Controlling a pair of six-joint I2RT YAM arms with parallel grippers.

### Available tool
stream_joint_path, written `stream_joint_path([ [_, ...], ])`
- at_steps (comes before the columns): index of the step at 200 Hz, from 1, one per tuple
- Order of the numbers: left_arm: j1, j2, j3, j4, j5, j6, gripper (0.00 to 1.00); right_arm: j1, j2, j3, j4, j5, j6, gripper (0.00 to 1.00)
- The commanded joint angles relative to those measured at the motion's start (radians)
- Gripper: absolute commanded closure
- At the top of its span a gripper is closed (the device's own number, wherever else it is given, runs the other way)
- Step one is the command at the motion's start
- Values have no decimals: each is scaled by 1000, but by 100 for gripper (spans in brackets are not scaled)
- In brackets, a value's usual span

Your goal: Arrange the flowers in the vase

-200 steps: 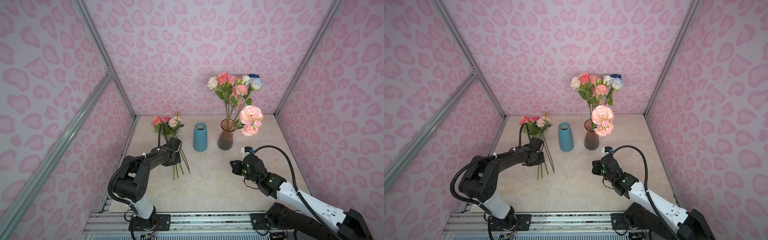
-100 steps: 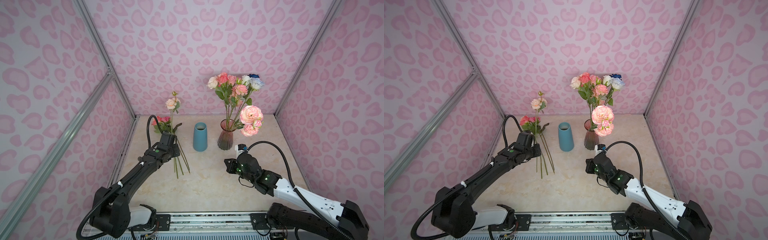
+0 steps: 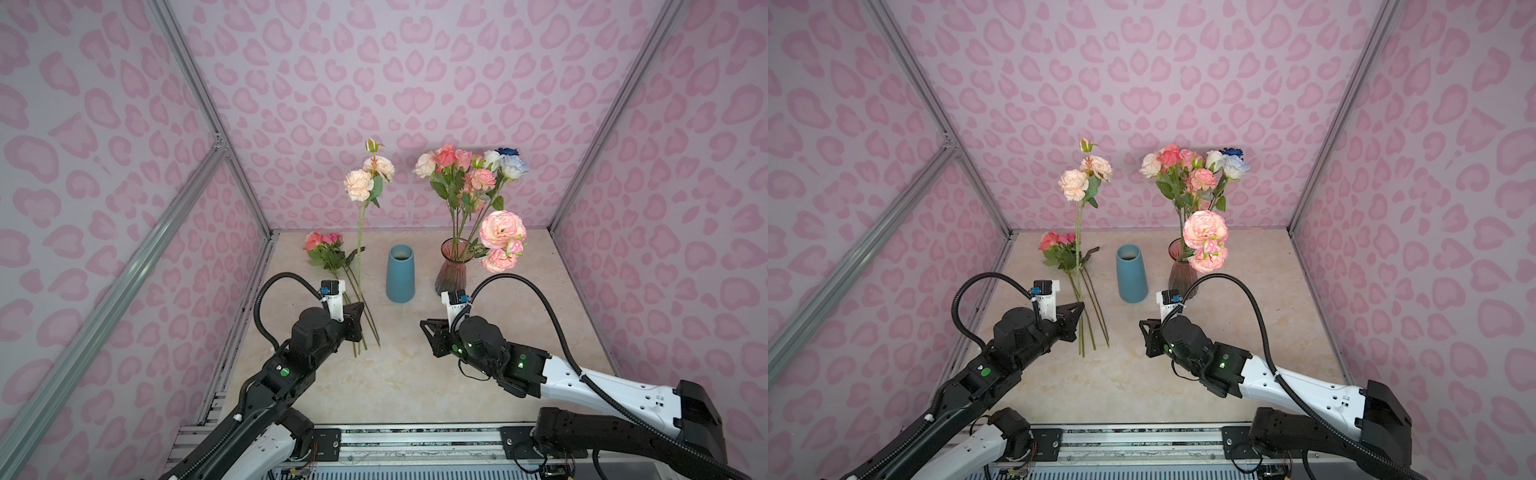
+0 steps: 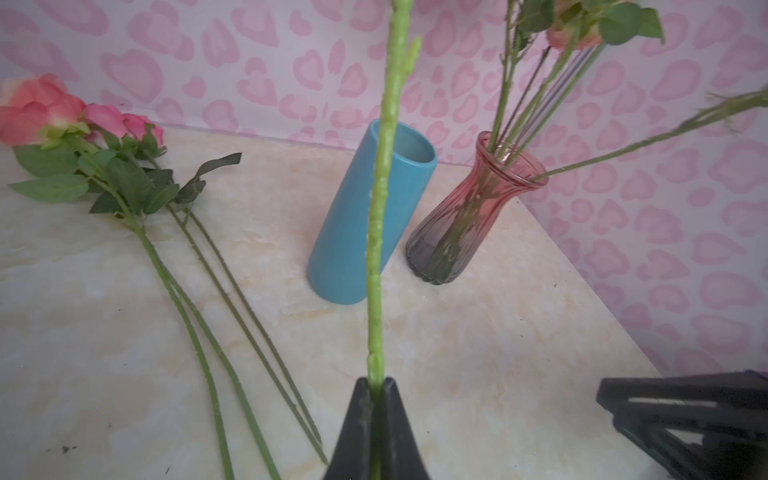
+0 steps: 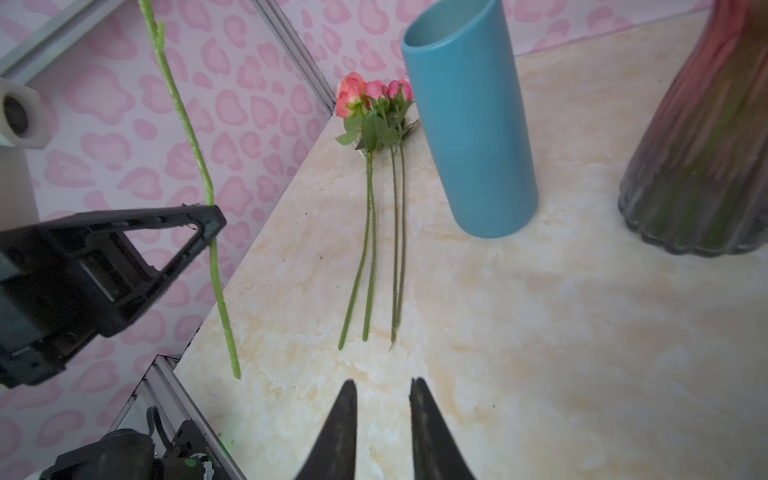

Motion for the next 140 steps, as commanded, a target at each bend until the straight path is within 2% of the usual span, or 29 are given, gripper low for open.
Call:
stream_joint_path([
  [1, -44, -65, -55, 186, -19, 27, 96, 13, 27, 32, 80, -6, -38, 74],
  [39, -52, -141, -83, 250, -27, -62, 96, 55, 109, 83, 195, -158, -102, 67],
  [59, -52, -142, -65, 250, -16, -86, 97, 68, 164, 108, 227, -252, -114, 62],
  [81, -55, -121, -56, 310, 6, -112, 96, 84, 211, 127, 255, -296, -119, 61],
  [109, -63, -92, -55, 351, 12, -137, 96, 85, 251, 145, 275, -312, -111, 62],
  [140, -73, -56, -52, 398, 14, -151, 97, 85, 292, 175, 270, -332, -113, 69],
])
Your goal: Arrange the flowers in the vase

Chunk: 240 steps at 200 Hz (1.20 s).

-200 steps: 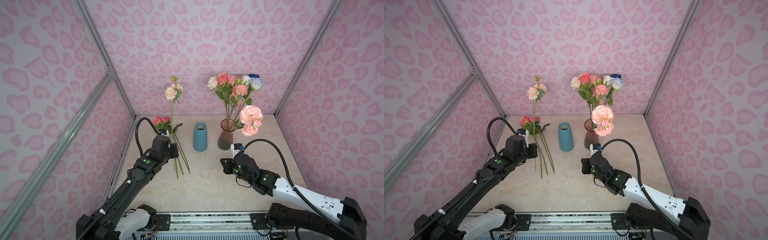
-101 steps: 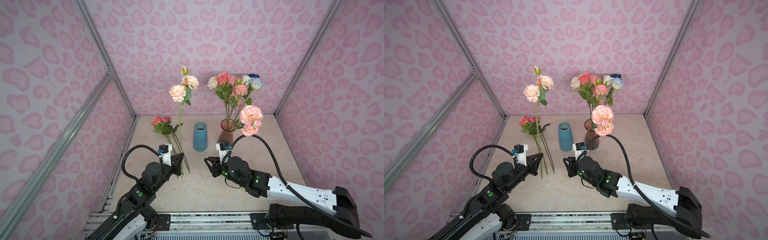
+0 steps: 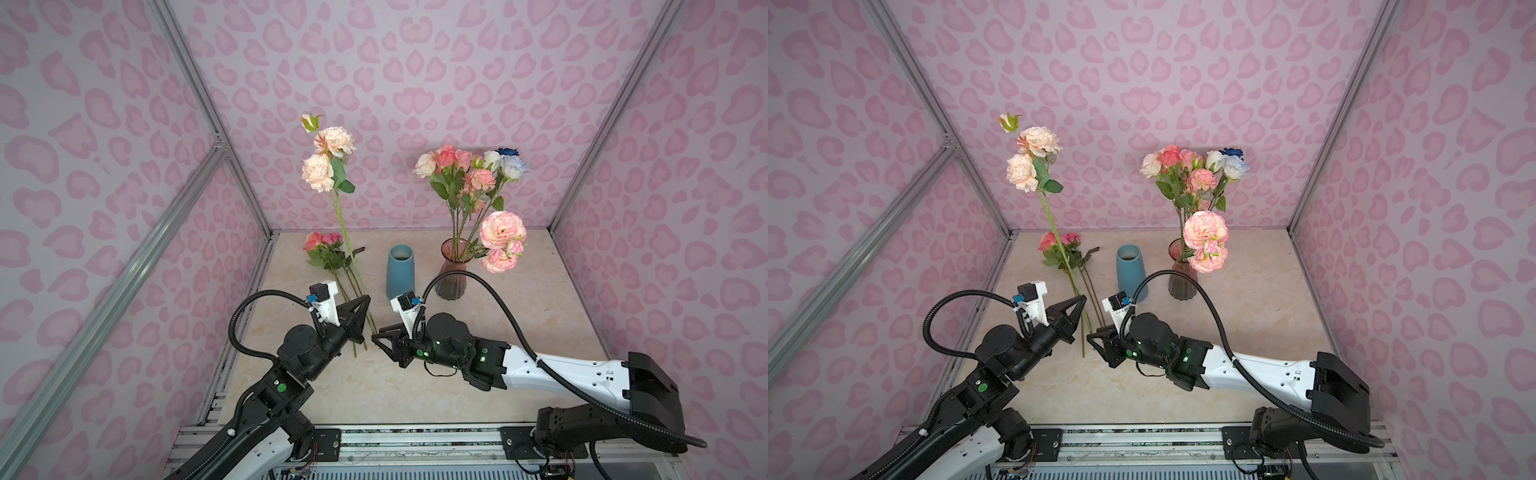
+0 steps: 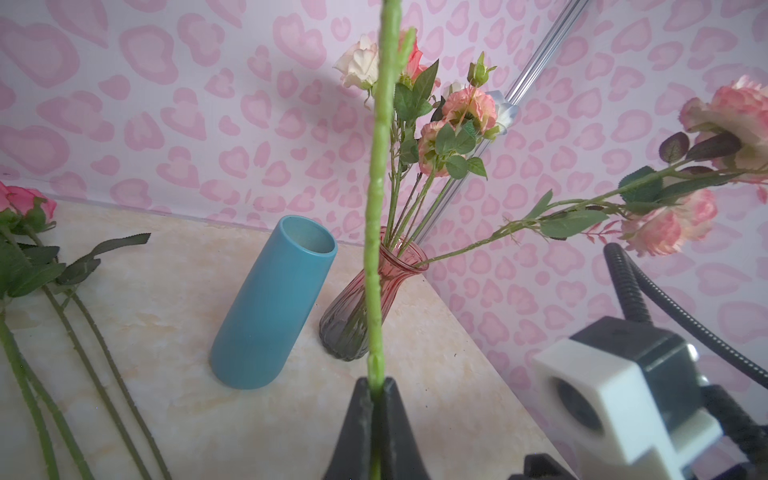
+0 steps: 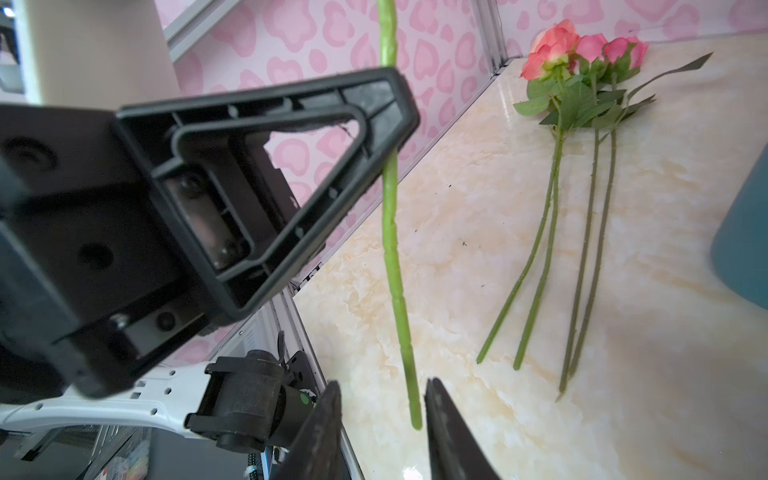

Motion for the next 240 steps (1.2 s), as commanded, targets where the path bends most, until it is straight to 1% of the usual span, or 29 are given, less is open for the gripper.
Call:
stream_joint_path([
  [1, -5, 21, 15, 105, 14, -19, 96, 0, 23, 17, 35, -32, -10, 69],
  [13, -8, 30, 22, 109, 17, -21, 96, -2, 29, 32, -1, 4, -8, 72],
  [30, -9, 27, 25, 112, 22, -26, 96, -4, 31, 33, -8, 28, -19, 75],
  [41, -11, 24, 25, 111, 27, -30, 96, -6, 31, 33, -9, 40, -17, 82],
  [56, -11, 20, 25, 103, 33, -32, 96, -8, 36, 31, 4, 44, -15, 96],
  [66, -12, 15, 23, 101, 34, -32, 96, -8, 44, 38, -1, 41, -12, 100],
  [81, -11, 9, 21, 98, 34, -35, 96, -8, 52, 49, -9, 21, -17, 100],
  [99, -13, 3, 22, 86, 30, -34, 96, -8, 53, 55, -28, 28, -20, 100],
  [107, -12, 1, 26, 74, 27, -32, 91, -6, 50, 53, -32, 32, -24, 100],
  [126, -13, 3, 45, 37, 23, -16, 75, 0, 40, 53, -46, 46, -50, 100],
  [131, -12, 6, 52, 24, 20, -11, 73, 3, 37, 56, -53, 53, -58, 100],
  [148, -13, 12, 69, 7, 16, 1, 73, 13, 31, 58, -66, 72, -81, 100],
  [164, -13, 19, 66, 21, 17, -4, 75, 22, 31, 56, -65, 85, -90, 100],
  [177, -12, 34, 67, 25, 25, 6, 82, 23, 34, 50, -58, 99, -86, 100],
  [184, -13, 42, 67, 15, 6, 2, 83, 23, 38, 48, -57, 107, -81, 100],
  [195, -13, 52, 65, 2, -23, 12, 79, 24, 42, 52, -68, 106, -85, 100],
  [200, -12, 55, 69, -13, -47, 15, 77, 23, 42, 54, -79, 112, -87, 100],
  [208, -11, 61, 75, -31, -93, 20, 76, 21, 41, 58, -105, 134, -84, 100],
  [217, -10, 74, 90, -100, -151, 25, 75, 13, 36, 61, -134, 149, -88, 100],
  [225, -6, 95, 111, -158, -223, 5, 69, 3, 30, 58, -152, 160, -90, 100],
  [231, -2, 115, 128, -211, -285, -37, 65, -9, 26, 54, -165, 164, -86, 100],
  [233, 1, 123, 133, -228, -302, -50, 59, -12, 24, 53, -169, 164, -84, 100],
  [240, 11, 150, 149, -292, -349, -103, 47, -27, 16, 46, -177, 155, -80, 100],
])
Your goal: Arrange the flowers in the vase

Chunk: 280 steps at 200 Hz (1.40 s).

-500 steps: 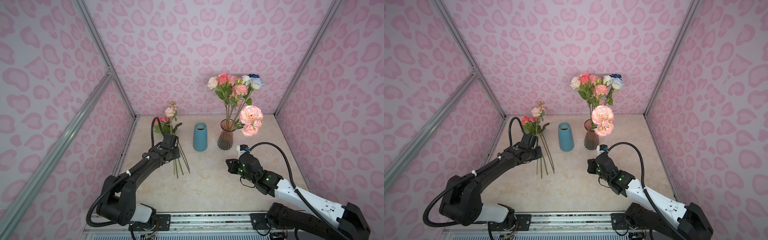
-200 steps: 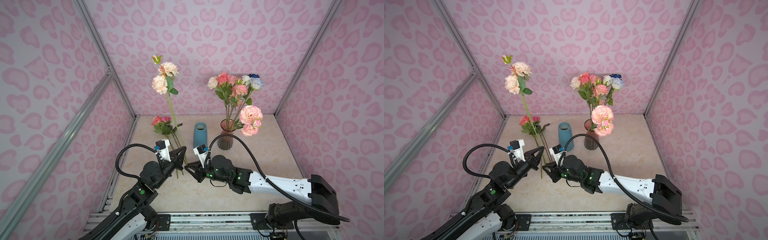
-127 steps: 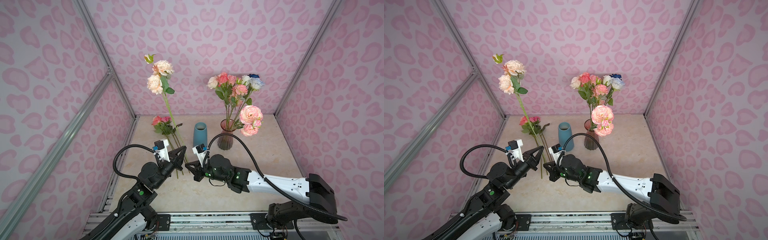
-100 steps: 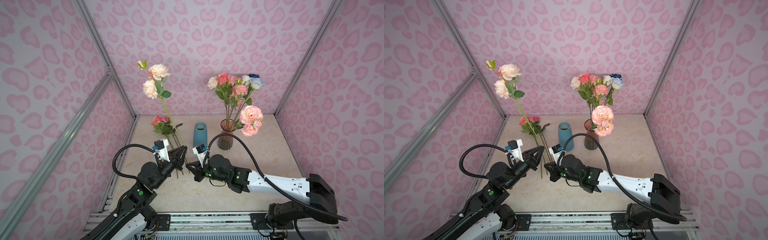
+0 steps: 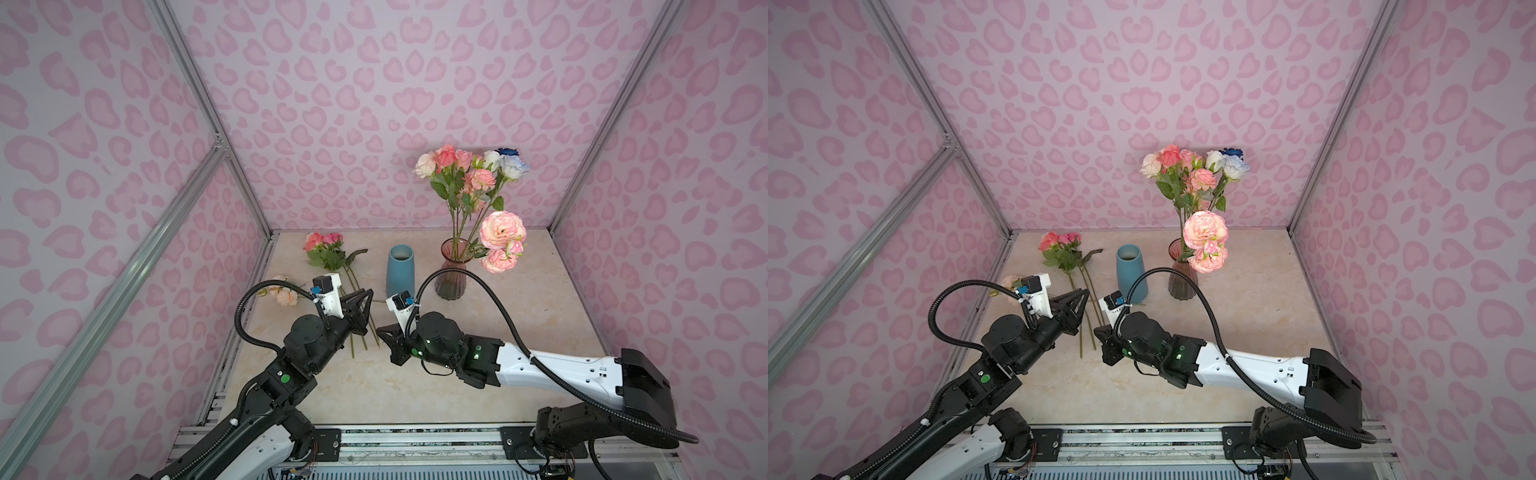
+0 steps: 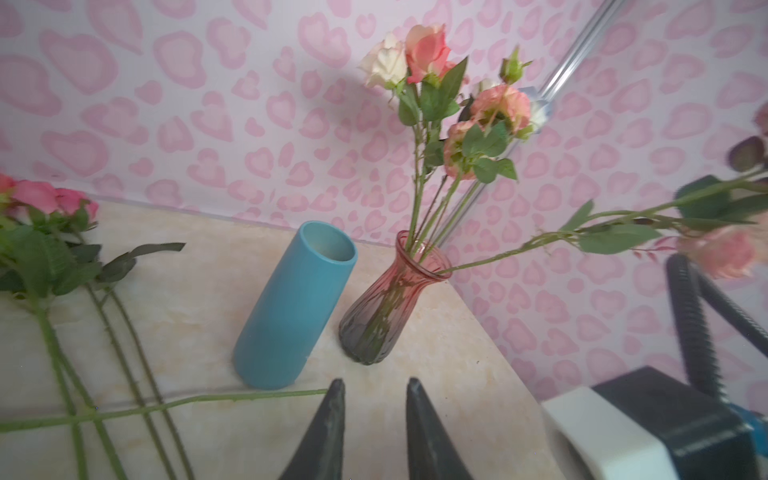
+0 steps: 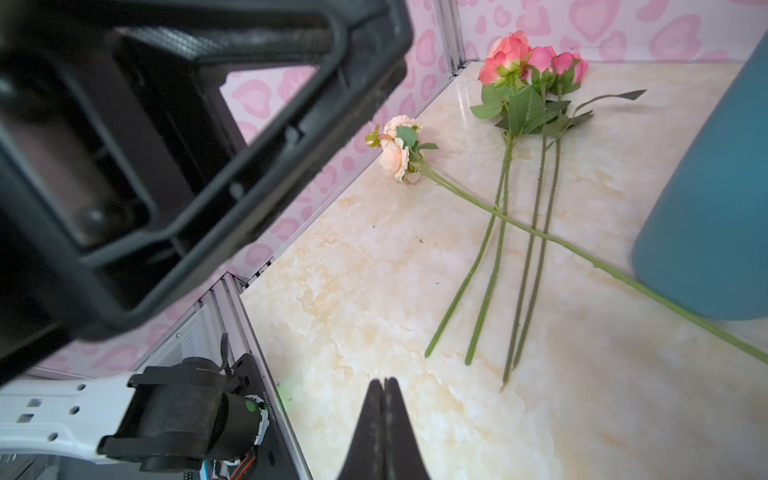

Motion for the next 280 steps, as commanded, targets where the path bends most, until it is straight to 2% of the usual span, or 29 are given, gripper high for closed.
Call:
stream_joint_path([
  [1, 20, 58, 51, -195, -233, -114, 45, -32, -16, -11, -54, 35, -2, 100],
  [13, 48, 107, 76, -313, -309, -234, 42, -55, -35, -30, -60, 23, 3, 100],
  [23, 91, 145, 84, -398, -329, -342, 38, -68, -50, -44, -66, 33, 11, 100],
  [32, 153, 179, 82, -444, -295, -417, 31, -80, -61, -61, -70, 41, 17, 100],
  [44, 250, 227, 70, -438, -200, -474, 30, -96, -76, -79, -70, 36, 27, 99],
  [76, 478, 430, 82, -351, 22, -523, 25, -111, -101, -104, -92, 29, 27, 95],
  [101, 567, 652, 160, -266, 163, -447, 23, -121, -122, -127, -99, 16, 30, 91],
  [117, 586, 759, 199, -206, 238, -444, 23, -126, -144, -148, -92, 18, 31, 90],
  [135, 600, 847, 251, -187, 279, -474, 23, -133, -169, -176, -88, 21, 32, 89],
  [158, 611, 942, 305, -193, 301, -523, 29, -150, -202, -216, -74, 24, 40, 89],
  [178, 617, 978, 315, -183, 273, -567, 33, -171, -233, -246, -62, 25, 41, 89],
  [198, 632, 1019, 321, -156, 294, -601, 37, -189, -263, -272, -55, 28, 41, 89],
  [235, 634, 1065, 309, -86, 290, -620, 54, -214, -289, -304, -44, 20, 45, 89],
  [280, 643, 1112, 299, -21, 302, -634, 63, -216, -301, -292, -93, 29, 24, 89],
])
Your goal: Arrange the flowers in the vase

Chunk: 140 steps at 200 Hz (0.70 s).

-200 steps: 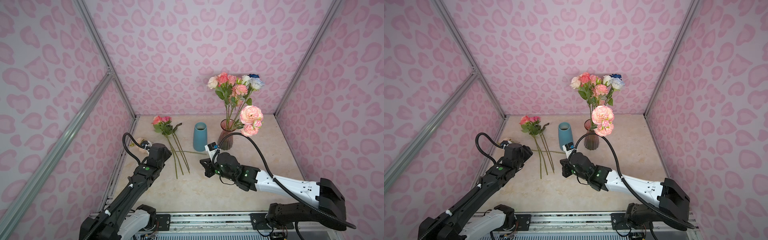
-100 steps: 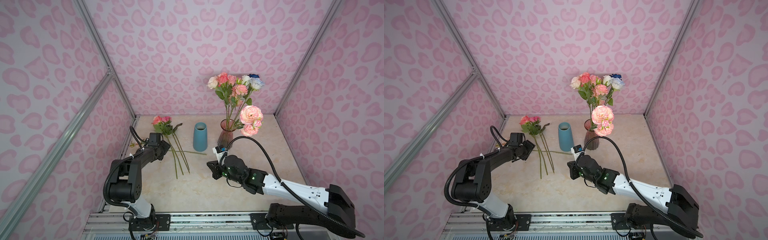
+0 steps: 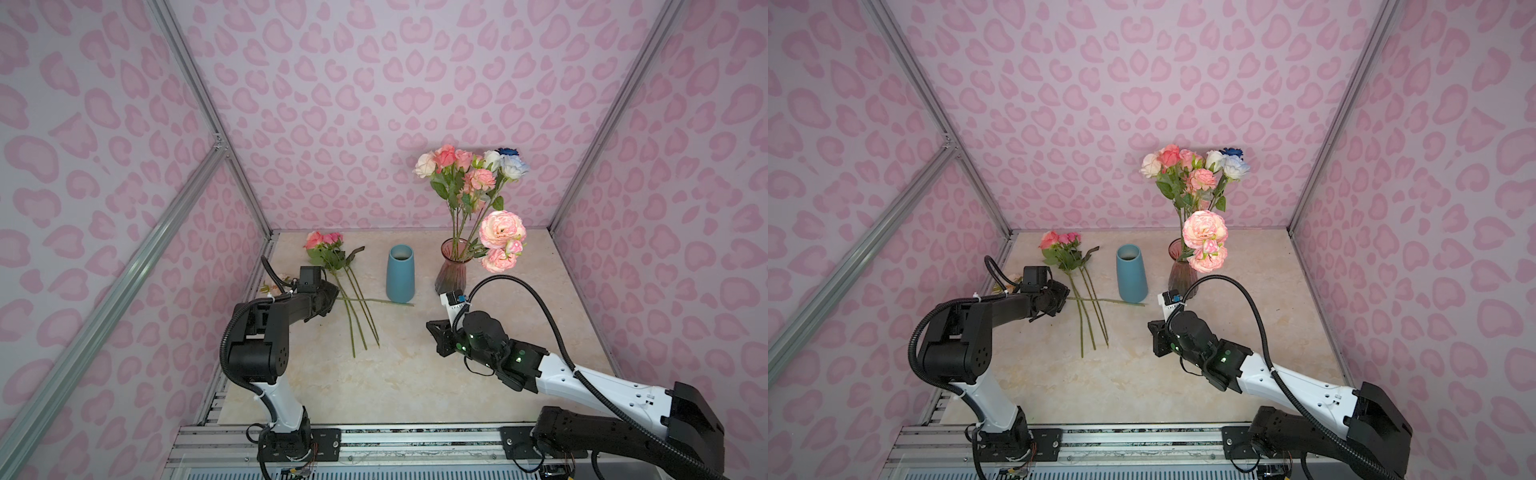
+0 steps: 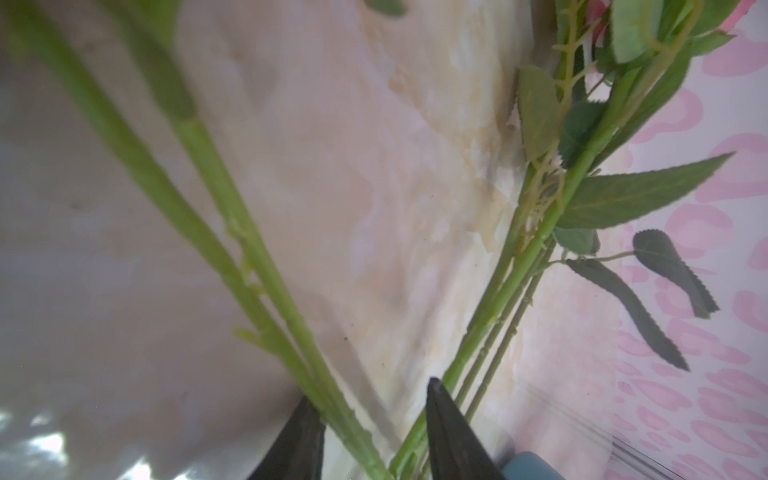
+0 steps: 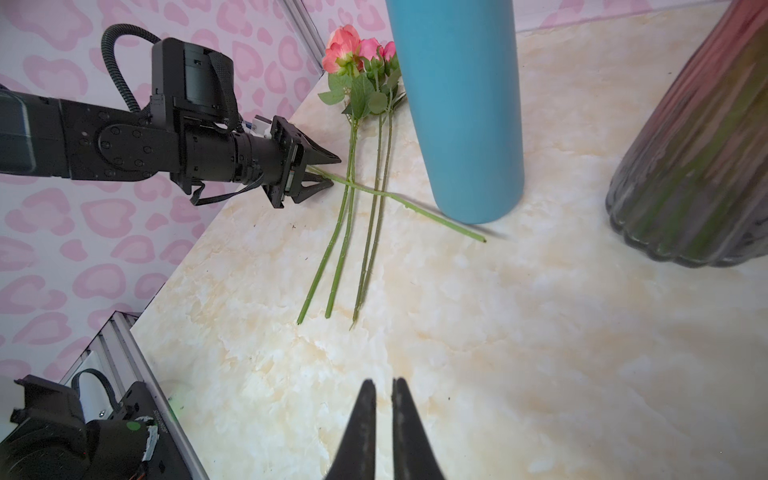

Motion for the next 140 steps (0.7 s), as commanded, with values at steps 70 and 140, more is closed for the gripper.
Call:
stream_joint_path([
  [70, 17, 11, -31, 9, 8, -21, 90, 3, -44, 7, -34, 41, -9, 89],
  [140, 20, -236, -38, -92, 13, 30, 96, 3, -71, 13, -51, 49, -6, 89],
])
